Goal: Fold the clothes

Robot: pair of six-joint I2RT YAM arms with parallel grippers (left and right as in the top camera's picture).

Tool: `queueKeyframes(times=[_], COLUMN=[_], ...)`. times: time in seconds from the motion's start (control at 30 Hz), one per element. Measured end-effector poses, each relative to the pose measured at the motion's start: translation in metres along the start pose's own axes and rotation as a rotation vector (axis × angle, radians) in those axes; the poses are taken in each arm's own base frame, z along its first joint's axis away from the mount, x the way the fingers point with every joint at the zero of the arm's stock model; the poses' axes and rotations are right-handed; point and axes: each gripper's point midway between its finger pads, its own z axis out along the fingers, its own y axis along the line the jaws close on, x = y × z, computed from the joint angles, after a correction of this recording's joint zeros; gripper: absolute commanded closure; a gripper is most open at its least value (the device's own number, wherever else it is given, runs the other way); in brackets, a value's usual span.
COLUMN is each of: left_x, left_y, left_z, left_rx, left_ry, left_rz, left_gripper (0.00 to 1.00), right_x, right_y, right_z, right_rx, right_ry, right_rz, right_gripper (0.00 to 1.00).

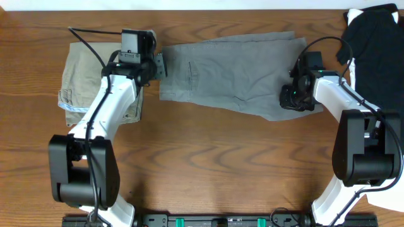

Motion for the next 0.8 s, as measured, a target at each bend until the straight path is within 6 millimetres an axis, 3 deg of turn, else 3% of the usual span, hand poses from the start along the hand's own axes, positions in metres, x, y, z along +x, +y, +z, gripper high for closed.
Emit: queueKeyframes(times=[0.33, 0.6, 0.8], left_x=[0.06, 0.097, 0.107], left_y=[0.012, 0.027, 0.034], left_z=[0.02, 0.051, 0.053], left_rx=[-0.029, -0.078, -0.11], left_ry=[0.241, 0.367, 0.407], left_rz=[-0.033, -0.047, -0.05], left_gripper=[0.51, 0.52, 0.6], right_x=[0.0, 0.0, 0.0], right_y=[0.0, 0.0, 0.0], right_z=[0.0, 0.0, 0.0], right_rx=[0.0, 0.0, 0.001], right_ry=[0.0, 0.0, 0.001], right_rz=[0.0, 0.0, 0.0], right_gripper=[0.83, 0.83, 0.83])
